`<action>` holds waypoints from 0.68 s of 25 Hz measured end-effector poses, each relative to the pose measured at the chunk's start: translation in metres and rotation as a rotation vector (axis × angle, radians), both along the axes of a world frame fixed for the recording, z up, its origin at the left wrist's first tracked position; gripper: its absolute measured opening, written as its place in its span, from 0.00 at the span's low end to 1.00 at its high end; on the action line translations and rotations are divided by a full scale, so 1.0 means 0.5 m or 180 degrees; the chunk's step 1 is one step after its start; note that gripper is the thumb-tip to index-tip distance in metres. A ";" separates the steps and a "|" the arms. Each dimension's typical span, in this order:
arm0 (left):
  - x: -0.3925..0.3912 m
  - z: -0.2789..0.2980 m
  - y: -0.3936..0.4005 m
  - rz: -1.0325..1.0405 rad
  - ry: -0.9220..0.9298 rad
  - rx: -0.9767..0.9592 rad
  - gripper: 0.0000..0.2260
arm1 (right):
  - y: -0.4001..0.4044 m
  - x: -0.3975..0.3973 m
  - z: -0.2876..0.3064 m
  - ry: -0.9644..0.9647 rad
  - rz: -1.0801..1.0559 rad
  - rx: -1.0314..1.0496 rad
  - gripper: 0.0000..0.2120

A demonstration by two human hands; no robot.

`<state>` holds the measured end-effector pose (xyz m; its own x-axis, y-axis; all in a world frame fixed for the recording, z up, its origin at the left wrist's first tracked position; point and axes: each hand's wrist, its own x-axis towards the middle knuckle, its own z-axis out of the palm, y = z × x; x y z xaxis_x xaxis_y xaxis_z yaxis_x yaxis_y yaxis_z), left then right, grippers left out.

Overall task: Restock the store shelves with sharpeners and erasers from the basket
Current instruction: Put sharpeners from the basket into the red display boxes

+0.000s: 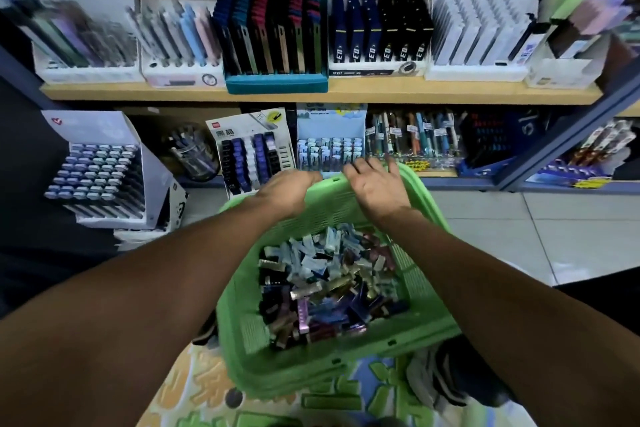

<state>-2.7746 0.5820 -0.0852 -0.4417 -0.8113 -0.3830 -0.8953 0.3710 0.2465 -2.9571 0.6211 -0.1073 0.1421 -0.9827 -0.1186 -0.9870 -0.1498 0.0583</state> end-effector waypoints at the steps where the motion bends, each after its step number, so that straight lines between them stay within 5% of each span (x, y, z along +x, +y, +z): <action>1: -0.005 -0.004 -0.008 -0.0078 0.0021 -0.0048 0.35 | 0.011 -0.011 -0.001 -0.0023 -0.0129 -0.0042 0.32; 6: -0.031 0.013 -0.001 -0.0321 0.0177 -0.0138 0.30 | 0.034 -0.051 -0.002 -0.0205 -0.0435 -0.0198 0.30; 11: 0.003 -0.007 0.062 -0.0763 -0.0172 -0.1355 0.30 | 0.062 -0.011 -0.015 -0.0252 -0.0138 -0.0763 0.32; 13: 0.027 -0.042 0.095 -0.1061 -0.0174 -0.0961 0.25 | 0.087 0.016 -0.041 -0.0366 0.0239 -0.0522 0.30; 17: 0.077 -0.124 0.120 -0.0861 -0.0882 0.0483 0.25 | 0.115 0.022 -0.104 -0.0491 0.0096 0.1369 0.32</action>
<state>-2.7361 0.6421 -0.1471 -0.4945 -0.6054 -0.6237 -0.8108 0.5799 0.0799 -2.9460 0.6788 -0.1592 0.2179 -0.8440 -0.4901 -0.9741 -0.1569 -0.1629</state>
